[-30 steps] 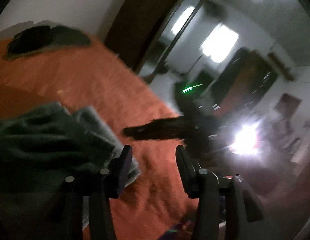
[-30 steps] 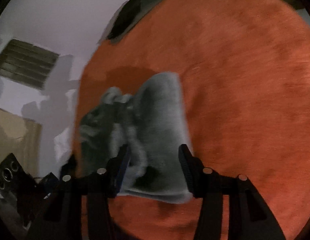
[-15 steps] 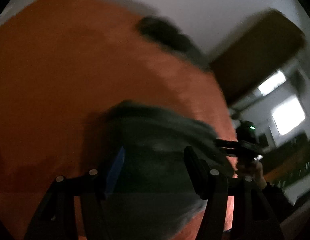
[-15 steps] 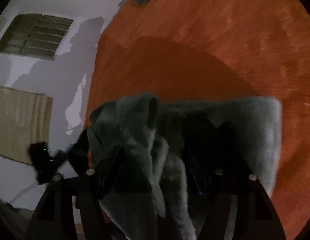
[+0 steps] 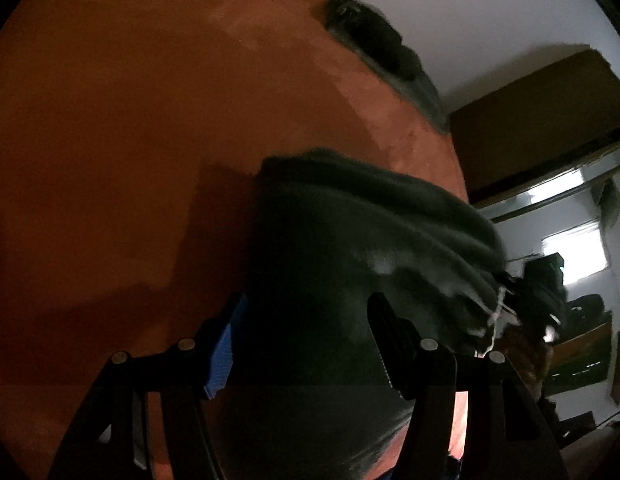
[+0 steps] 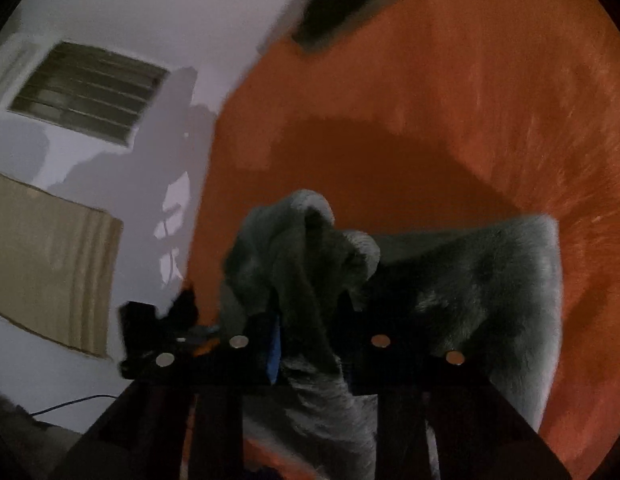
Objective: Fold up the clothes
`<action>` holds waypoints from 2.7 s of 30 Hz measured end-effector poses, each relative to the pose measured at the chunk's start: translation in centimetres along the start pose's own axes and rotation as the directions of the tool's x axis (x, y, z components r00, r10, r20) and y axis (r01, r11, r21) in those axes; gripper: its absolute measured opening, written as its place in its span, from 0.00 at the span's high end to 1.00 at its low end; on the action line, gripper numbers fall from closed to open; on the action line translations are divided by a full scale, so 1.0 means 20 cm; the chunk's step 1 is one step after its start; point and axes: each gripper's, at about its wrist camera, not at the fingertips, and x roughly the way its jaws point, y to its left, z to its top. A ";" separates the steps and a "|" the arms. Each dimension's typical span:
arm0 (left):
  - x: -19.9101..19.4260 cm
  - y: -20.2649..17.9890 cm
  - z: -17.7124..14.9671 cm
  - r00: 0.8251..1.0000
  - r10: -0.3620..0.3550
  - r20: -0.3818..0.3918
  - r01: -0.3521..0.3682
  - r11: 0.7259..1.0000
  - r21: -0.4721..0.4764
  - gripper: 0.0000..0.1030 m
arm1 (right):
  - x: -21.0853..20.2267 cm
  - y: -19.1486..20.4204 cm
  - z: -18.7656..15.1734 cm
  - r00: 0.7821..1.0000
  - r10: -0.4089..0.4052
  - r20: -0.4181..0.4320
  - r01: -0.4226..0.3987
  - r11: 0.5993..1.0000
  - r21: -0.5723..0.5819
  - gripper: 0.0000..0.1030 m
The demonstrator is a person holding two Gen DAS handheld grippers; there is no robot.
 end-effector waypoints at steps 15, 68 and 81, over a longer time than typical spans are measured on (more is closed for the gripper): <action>0.16 -0.10 -0.15 0.992 0.054 -0.110 -0.044 0.995 0.088 0.39 | -0.27 -0.20 0.02 0.935 -0.342 0.089 0.338 0.939 0.061 0.44; 0.04 -0.05 -0.63 0.977 -0.046 -0.209 0.056 0.997 0.044 0.70 | 1.90 1.15 0.06 0.497 -0.817 -0.293 0.103 0.391 -0.915 0.95; -0.07 0.06 -0.68 0.960 -0.169 -0.225 0.145 0.982 -0.120 0.51 | 1.29 1.10 0.41 0.792 -0.560 -0.245 0.254 0.666 -0.702 0.48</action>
